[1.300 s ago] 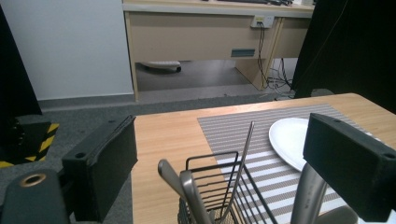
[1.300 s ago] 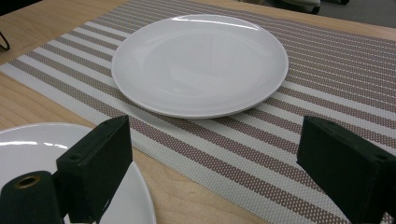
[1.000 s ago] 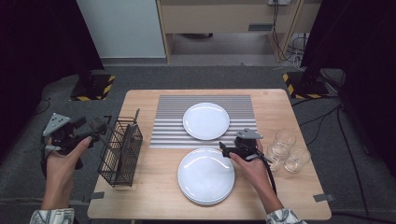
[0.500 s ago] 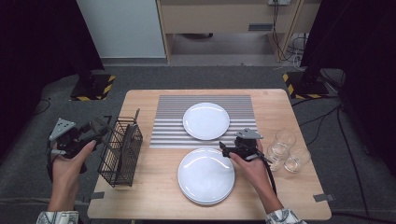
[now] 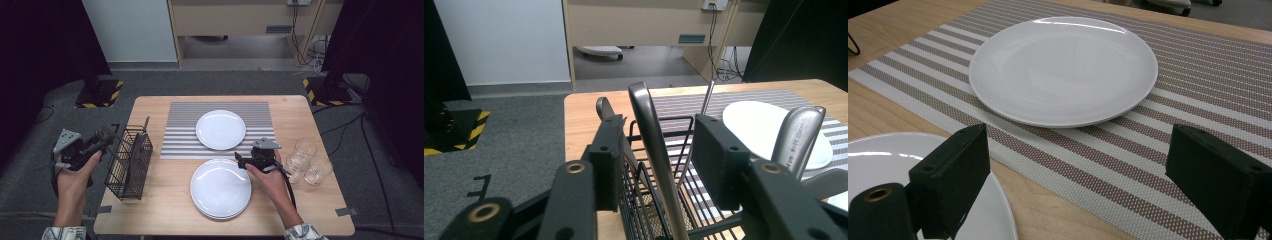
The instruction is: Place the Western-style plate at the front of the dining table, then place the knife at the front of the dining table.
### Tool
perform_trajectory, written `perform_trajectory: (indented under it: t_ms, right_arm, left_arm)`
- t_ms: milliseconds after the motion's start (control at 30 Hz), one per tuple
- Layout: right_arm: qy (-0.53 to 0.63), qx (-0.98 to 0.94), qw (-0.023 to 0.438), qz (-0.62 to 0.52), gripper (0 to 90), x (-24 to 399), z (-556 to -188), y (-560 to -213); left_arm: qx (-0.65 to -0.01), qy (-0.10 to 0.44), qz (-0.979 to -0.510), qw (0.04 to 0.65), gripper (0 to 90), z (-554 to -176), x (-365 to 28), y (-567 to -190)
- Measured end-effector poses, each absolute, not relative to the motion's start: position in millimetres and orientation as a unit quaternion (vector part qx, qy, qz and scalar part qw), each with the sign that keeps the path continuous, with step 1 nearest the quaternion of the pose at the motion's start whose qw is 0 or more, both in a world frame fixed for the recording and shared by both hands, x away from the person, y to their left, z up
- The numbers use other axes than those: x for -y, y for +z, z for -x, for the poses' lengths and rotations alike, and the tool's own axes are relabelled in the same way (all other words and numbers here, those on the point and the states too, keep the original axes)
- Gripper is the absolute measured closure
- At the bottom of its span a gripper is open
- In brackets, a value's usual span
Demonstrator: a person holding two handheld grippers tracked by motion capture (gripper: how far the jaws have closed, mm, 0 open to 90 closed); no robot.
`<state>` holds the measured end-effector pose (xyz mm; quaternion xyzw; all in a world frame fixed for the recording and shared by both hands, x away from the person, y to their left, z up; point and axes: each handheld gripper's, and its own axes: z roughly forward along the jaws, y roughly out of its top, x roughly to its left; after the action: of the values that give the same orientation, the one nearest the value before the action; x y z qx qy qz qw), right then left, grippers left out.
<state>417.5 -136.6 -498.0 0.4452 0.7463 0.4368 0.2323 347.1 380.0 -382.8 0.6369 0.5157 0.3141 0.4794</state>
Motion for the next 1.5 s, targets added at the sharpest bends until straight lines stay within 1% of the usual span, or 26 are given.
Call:
perform_trajectory:
  t_ms: [167, 333, 833, 967, 1233, 1500]
  right_arm:
    - [0.437, -0.746, 0.232, -0.445, 10.4, 137.0, -417.3, -497.8]
    - [0.439, -0.744, 0.233, -0.447, 10.5, 138.0, -417.5, -497.1]
    - [0.438, -0.746, 0.233, -0.444, 10.6, 137.7, -417.6, -497.5]
    - [0.439, -0.745, 0.232, -0.445, 10.6, 137.5, -417.4, -497.3]
    - [0.437, -0.747, 0.231, -0.445, 10.6, 137.3, -417.4, -497.8]
    - [0.438, -0.746, 0.231, -0.445, 10.6, 138.4, -418.0, -498.3]
  left_arm:
    - [-0.52, 0.313, -0.633, 0.481, 62.2, -347.5, -380.9, -382.1]
    - [-0.521, 0.312, -0.633, 0.479, 64.4, -349.0, -380.5, -383.7]
    - [-0.522, 0.308, -0.632, 0.483, 75.0, -351.2, -379.2, -388.7]
    - [-0.522, 0.312, -0.634, 0.477, 76.2, -351.6, -378.1, -388.3]
    - [-0.529, 0.306, -0.626, 0.485, 77.5, -351.5, -377.9, -388.4]
    - [-0.523, 0.307, -0.629, 0.486, 78.1, -351.6, -373.3, -386.8]
